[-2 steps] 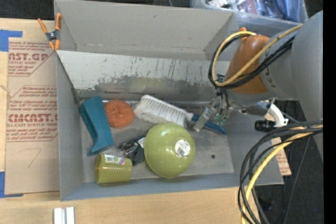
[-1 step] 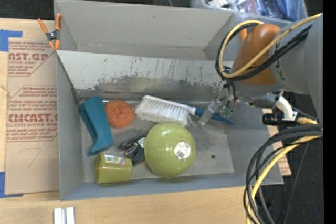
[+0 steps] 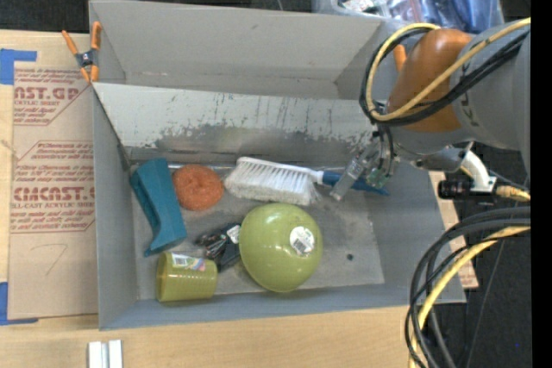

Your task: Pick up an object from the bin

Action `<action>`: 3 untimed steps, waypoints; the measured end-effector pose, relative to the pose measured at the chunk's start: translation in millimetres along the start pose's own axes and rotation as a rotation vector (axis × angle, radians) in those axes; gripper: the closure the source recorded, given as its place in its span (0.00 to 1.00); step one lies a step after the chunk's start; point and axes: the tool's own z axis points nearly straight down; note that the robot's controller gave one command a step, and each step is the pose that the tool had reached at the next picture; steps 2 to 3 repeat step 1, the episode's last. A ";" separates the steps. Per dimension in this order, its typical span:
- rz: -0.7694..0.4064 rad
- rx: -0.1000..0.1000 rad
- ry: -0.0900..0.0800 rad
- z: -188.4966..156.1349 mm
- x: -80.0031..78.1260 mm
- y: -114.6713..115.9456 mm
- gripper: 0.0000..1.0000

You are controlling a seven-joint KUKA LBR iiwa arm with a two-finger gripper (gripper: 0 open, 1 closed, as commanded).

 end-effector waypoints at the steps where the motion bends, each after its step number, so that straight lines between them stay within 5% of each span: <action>1: -0.001 -0.001 -0.001 -20.2 -0.2 0.4 1.00; 3: -0.001 -0.001 -0.001 -20.2 -0.2 0.4 1.00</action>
Offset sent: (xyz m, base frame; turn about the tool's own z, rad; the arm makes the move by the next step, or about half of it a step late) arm 0.0001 0.0001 0.0176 -0.0006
